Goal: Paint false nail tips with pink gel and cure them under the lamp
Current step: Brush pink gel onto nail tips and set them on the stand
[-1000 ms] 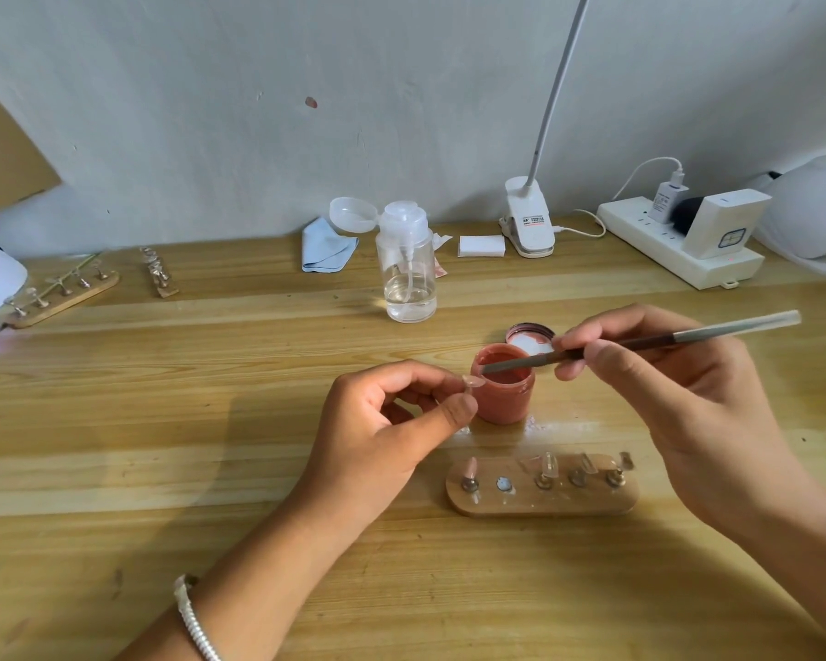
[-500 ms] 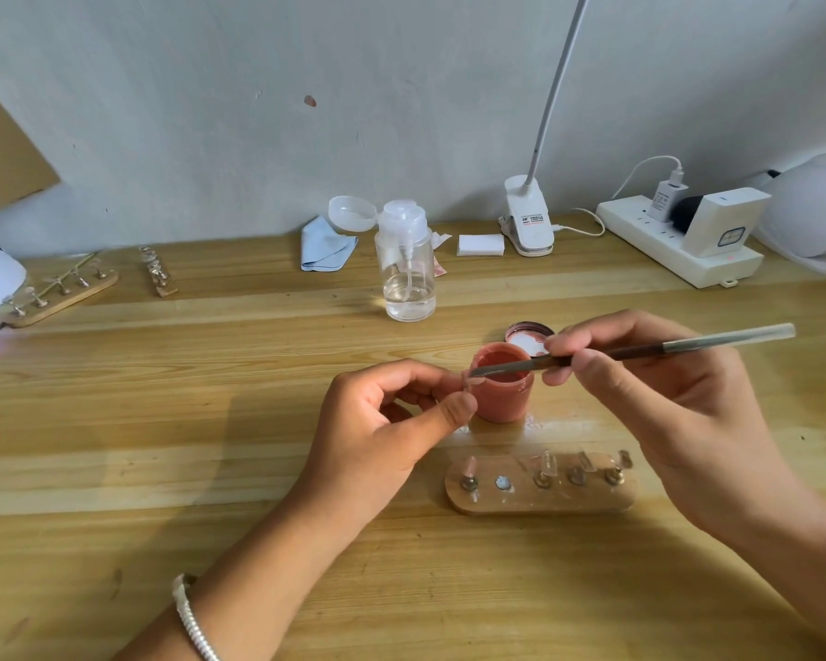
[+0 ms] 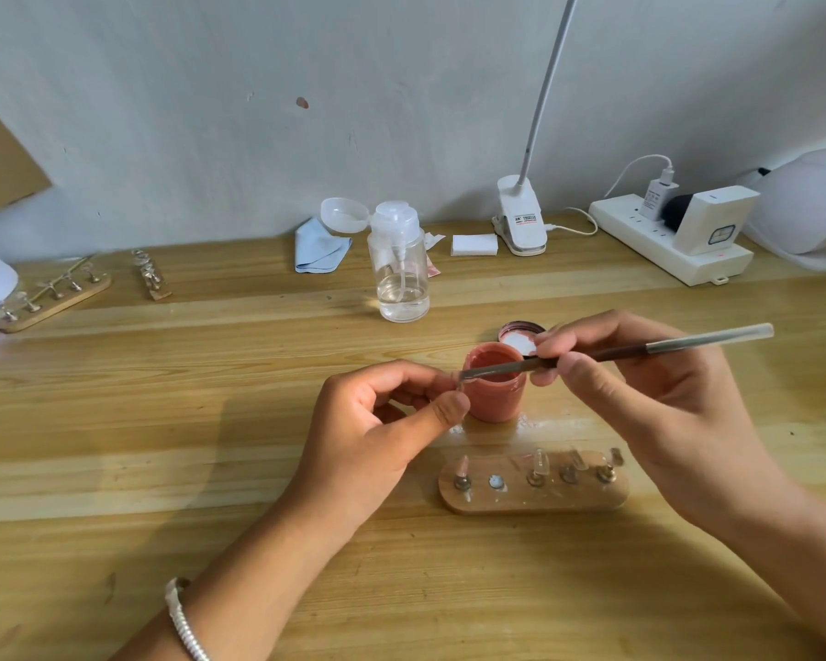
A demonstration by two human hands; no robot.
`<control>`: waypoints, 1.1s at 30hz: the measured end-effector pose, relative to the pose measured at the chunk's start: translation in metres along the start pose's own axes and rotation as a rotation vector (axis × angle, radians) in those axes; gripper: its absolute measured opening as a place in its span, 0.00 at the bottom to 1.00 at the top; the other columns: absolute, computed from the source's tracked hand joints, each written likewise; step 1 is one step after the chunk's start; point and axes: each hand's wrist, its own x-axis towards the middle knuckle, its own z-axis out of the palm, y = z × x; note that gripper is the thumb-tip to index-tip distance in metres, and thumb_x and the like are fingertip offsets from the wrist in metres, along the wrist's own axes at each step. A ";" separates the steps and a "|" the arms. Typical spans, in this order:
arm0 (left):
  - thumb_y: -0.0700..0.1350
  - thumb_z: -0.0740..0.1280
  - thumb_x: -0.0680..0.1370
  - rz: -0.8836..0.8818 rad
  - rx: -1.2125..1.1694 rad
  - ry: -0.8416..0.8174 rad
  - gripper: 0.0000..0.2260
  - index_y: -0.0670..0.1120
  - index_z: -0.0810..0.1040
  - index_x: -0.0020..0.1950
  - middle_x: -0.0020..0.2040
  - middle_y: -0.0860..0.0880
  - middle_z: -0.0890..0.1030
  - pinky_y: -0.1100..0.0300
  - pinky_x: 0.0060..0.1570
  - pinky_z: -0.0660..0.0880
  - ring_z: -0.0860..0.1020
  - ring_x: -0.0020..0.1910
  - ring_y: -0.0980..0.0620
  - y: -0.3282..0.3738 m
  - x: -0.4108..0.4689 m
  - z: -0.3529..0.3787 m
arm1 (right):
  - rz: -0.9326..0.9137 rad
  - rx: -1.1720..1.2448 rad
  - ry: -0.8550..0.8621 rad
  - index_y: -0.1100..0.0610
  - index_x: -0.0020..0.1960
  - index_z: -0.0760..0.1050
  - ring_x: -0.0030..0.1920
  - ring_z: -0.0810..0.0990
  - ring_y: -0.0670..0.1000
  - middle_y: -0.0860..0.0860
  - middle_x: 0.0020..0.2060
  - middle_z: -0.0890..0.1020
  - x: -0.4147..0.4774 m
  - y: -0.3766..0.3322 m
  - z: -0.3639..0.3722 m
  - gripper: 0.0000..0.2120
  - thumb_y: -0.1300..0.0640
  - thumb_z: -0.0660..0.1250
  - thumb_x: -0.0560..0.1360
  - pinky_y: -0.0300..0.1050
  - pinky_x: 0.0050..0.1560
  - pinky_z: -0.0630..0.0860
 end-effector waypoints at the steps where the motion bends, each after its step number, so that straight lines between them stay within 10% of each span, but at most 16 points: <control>1: 0.49 0.77 0.66 0.000 0.000 -0.001 0.08 0.48 0.86 0.43 0.40 0.51 0.86 0.68 0.41 0.76 0.81 0.40 0.58 0.000 0.000 0.000 | -0.004 -0.015 0.017 0.53 0.49 0.83 0.49 0.84 0.52 0.49 0.41 0.86 0.000 0.001 -0.001 0.07 0.50 0.73 0.75 0.42 0.55 0.77; 33: 0.47 0.76 0.69 0.053 -0.016 -0.032 0.06 0.52 0.87 0.45 0.44 0.52 0.87 0.68 0.44 0.77 0.82 0.43 0.58 -0.001 0.000 -0.001 | 0.034 0.115 0.157 0.56 0.45 0.81 0.43 0.84 0.46 0.49 0.35 0.85 0.002 0.001 -0.002 0.03 0.59 0.69 0.74 0.34 0.51 0.76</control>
